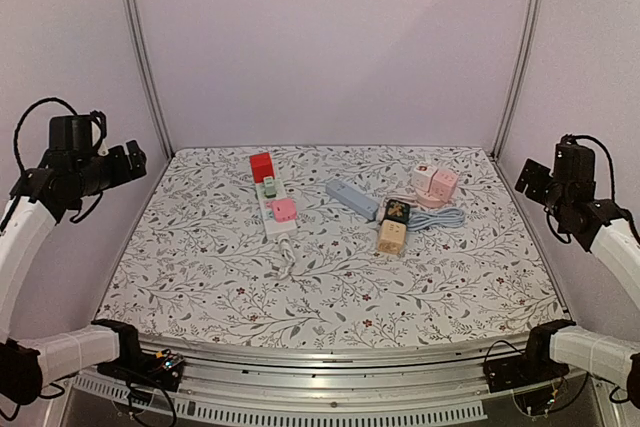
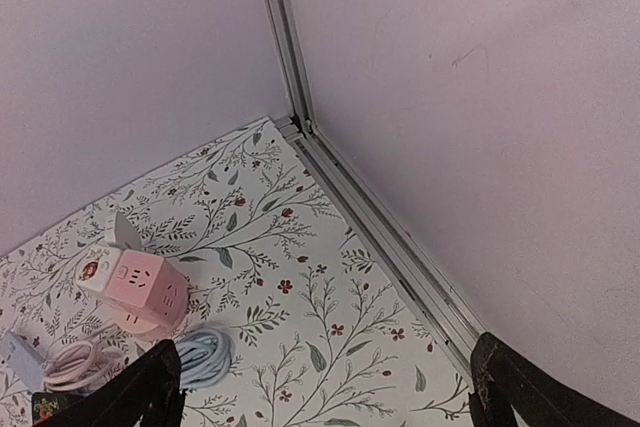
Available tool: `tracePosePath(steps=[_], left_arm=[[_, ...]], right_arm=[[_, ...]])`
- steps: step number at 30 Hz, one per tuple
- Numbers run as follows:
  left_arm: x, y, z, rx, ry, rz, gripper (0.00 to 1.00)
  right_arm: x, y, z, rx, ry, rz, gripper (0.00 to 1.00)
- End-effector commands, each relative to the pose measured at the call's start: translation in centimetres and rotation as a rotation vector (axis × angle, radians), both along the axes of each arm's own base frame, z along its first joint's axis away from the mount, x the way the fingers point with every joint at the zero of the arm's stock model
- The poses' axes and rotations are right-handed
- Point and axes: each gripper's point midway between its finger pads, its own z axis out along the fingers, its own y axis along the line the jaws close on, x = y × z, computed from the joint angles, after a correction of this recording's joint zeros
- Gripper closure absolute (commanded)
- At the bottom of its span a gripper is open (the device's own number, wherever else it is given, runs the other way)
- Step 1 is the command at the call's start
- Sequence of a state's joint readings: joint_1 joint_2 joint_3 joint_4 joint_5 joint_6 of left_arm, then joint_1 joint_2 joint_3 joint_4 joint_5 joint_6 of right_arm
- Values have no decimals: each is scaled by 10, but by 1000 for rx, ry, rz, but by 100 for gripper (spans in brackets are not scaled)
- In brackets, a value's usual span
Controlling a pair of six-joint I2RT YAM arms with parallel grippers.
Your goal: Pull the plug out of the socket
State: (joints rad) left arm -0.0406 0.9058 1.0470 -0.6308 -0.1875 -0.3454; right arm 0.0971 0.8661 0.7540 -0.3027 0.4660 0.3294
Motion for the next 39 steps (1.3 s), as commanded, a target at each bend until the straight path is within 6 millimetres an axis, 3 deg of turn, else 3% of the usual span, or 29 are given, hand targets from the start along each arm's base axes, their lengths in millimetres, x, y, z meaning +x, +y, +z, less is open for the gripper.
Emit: tracePosePath(steps=[1,8,15,20,25,29,34,39], left_arm=[[-2,2,-12,11,80,5,0],[16,-1,-5,101,81,-59,0],[36,7,-23,160,91,-37,1],[38,-16,-34,116,19,-164,1],[36,-16,-40,126,25,-165,1],[35,-15,-41,132,32,-164,1],[33,-17,-42,125,27,-170,1],[32,-19,-43,125,26,-175,0]], right_arm=[[-1,-2,5,-11,53,-11,1],[14,9,24,40,53,31,1],[33,43,9,-17,260,125,1],[56,97,-19,-53,395,222,1],[77,173,-57,183,405,370,1],[81,227,-96,191,490,433,1],[81,261,-132,174,562,451,1],[81,268,-154,176,597,417,1]])
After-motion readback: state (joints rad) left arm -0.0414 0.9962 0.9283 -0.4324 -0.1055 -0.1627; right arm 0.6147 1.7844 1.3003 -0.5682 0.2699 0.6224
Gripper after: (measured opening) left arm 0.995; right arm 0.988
